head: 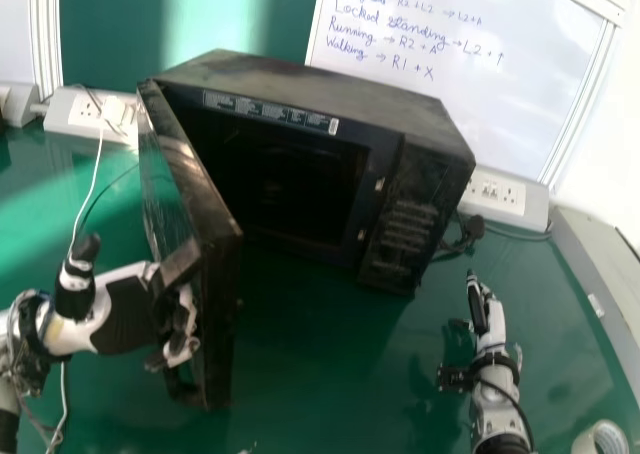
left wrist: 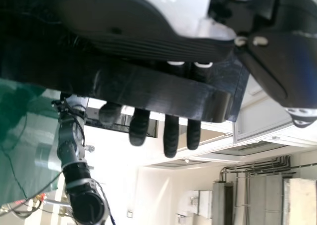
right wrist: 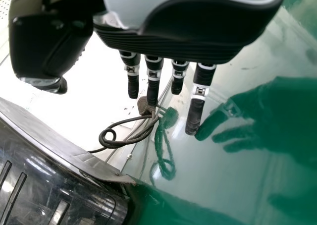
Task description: Open the door of oven
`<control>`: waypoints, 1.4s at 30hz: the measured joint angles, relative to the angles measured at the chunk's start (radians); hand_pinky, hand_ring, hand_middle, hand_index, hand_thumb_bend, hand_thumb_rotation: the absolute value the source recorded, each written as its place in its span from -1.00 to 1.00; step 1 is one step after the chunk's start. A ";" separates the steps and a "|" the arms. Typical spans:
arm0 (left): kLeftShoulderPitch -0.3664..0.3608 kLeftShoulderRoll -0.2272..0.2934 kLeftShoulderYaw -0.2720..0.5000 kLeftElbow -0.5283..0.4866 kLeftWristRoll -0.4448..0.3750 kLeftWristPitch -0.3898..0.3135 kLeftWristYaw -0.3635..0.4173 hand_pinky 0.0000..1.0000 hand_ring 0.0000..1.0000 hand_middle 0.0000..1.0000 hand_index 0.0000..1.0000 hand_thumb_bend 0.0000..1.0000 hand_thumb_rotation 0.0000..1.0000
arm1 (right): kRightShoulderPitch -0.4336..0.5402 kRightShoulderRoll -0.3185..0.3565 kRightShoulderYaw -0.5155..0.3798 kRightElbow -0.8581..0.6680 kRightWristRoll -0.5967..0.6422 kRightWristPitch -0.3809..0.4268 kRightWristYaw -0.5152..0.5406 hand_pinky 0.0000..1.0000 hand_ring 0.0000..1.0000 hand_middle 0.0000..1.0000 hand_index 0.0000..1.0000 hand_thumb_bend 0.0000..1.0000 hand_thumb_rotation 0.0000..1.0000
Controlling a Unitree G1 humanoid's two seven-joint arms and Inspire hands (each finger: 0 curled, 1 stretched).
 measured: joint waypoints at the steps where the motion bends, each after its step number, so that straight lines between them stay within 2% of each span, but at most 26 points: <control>1: 0.000 0.003 0.010 0.012 -0.001 -0.024 -0.016 -0.81 -0.69 -0.15 -0.01 0.03 -1.00 | 0.000 0.000 0.000 0.000 0.000 0.000 0.000 0.54 0.76 0.84 0.86 0.51 1.00; 2: 0.000 0.003 0.020 0.024 -0.001 -0.053 -0.028 -0.84 -0.70 -0.15 -0.02 0.03 -1.00 | 0.000 0.000 0.000 0.000 0.000 0.000 0.000 0.52 0.75 0.84 0.86 0.50 1.00; 4: 0.000 0.003 0.031 0.037 -0.001 -0.066 -0.037 -0.84 -0.70 -0.16 -0.03 0.03 -1.00 | 0.000 0.001 0.000 0.000 0.000 0.000 0.000 0.54 0.75 0.84 0.85 0.48 1.00; 8: 0.009 0.035 0.056 0.035 0.000 -0.063 -0.040 -0.89 -0.75 -0.16 -0.03 0.04 -1.00 | 0.000 0.001 0.002 0.001 -0.001 0.001 0.000 0.56 0.78 0.85 0.87 0.54 1.00; 16: 0.035 0.035 0.086 0.007 -0.001 -0.063 -0.037 -0.94 -0.80 -0.21 -0.03 0.03 -1.00 | 0.000 0.001 0.001 0.001 -0.001 0.000 0.000 0.54 0.76 0.83 0.86 0.54 1.00; 17: 0.036 0.041 0.086 0.006 -0.001 -0.063 -0.039 -0.93 -0.79 -0.12 -0.04 0.04 -1.00 | 0.000 0.001 0.001 0.001 -0.001 0.000 0.000 0.56 0.76 0.83 0.87 0.57 1.00; 22: 0.043 0.048 0.099 0.002 -0.001 -0.065 -0.043 -0.89 -0.78 -0.20 -0.04 0.03 -1.00 | 0.000 0.001 0.001 0.001 -0.001 0.000 0.000 0.56 0.78 0.85 0.90 0.52 1.00; 26: 0.054 0.053 0.115 -0.006 -0.001 -0.065 -0.043 -0.94 -0.84 -0.20 -0.05 0.03 -1.00 | 0.000 0.001 0.001 0.001 -0.001 0.000 0.000 0.54 0.75 0.85 0.89 0.65 1.00; 31: 0.055 0.062 0.121 -0.008 0.000 -0.065 -0.043 -0.93 -0.82 -0.18 -0.05 0.03 -1.00 | 0.000 0.001 0.002 0.001 -0.001 0.000 0.000 0.64 0.82 0.87 0.88 0.55 1.00; 36: 0.082 0.062 0.143 -0.034 0.000 -0.065 -0.042 -0.99 -0.88 -0.21 -0.05 0.02 -1.00 | 0.000 0.001 0.001 0.001 -0.001 0.000 0.000 0.55 0.77 0.83 0.86 0.55 1.00; 38: 0.089 0.062 0.156 -0.046 0.000 -0.064 -0.042 -0.97 -0.86 -0.09 -0.06 0.03 -1.00 | 0.000 0.000 0.001 0.001 -0.001 0.000 -0.001 0.52 0.76 0.84 0.87 0.53 1.00; 42: 0.091 0.062 0.160 -0.048 -0.001 -0.062 -0.042 -0.91 -0.82 -0.21 -0.05 0.02 -1.00 | 0.000 -0.002 0.003 0.001 -0.001 0.001 -0.001 0.52 0.76 0.86 0.90 0.54 1.00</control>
